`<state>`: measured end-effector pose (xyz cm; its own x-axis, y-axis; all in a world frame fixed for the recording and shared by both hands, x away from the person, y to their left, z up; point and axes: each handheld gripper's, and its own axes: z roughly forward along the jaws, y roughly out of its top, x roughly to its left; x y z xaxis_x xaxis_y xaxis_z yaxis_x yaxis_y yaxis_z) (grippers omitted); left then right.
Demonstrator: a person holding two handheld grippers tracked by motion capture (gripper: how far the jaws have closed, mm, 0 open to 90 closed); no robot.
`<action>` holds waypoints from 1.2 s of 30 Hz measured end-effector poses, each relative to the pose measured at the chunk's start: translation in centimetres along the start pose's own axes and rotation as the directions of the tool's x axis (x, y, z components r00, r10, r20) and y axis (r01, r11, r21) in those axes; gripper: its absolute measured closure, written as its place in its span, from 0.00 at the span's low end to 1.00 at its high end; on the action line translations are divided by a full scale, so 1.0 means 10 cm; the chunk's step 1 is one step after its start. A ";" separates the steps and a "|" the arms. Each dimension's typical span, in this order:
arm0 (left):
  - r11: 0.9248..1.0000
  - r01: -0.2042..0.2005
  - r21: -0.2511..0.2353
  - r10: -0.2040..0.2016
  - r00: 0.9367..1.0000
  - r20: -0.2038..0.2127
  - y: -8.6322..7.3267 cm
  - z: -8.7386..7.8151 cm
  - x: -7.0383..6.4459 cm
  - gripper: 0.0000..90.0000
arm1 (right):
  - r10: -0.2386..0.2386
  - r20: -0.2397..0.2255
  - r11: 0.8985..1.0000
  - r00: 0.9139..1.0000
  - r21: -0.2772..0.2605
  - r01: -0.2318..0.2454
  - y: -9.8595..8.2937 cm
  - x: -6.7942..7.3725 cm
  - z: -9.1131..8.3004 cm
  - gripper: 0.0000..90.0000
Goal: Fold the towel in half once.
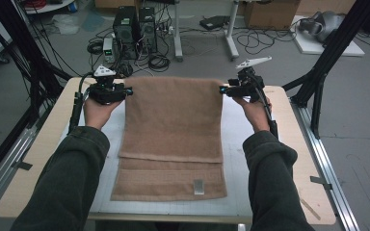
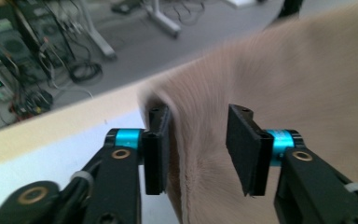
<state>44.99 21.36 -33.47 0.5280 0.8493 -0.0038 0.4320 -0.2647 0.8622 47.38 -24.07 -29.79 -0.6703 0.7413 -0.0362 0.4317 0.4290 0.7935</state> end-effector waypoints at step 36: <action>0.982 -0.149 0.115 0.127 0.975 0.182 -1.55 -0.41 -0.59 0.79 | -0.091 -0.278 0.980 0.956 0.144 0.135 -1.61 1.09 0.13 0.72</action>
<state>32.16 22.36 -44.72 0.7029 0.7112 0.0131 0.4296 -0.4390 0.7891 33.94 -22.25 -43.76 -0.8479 0.5265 0.0623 0.4199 0.5952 0.6852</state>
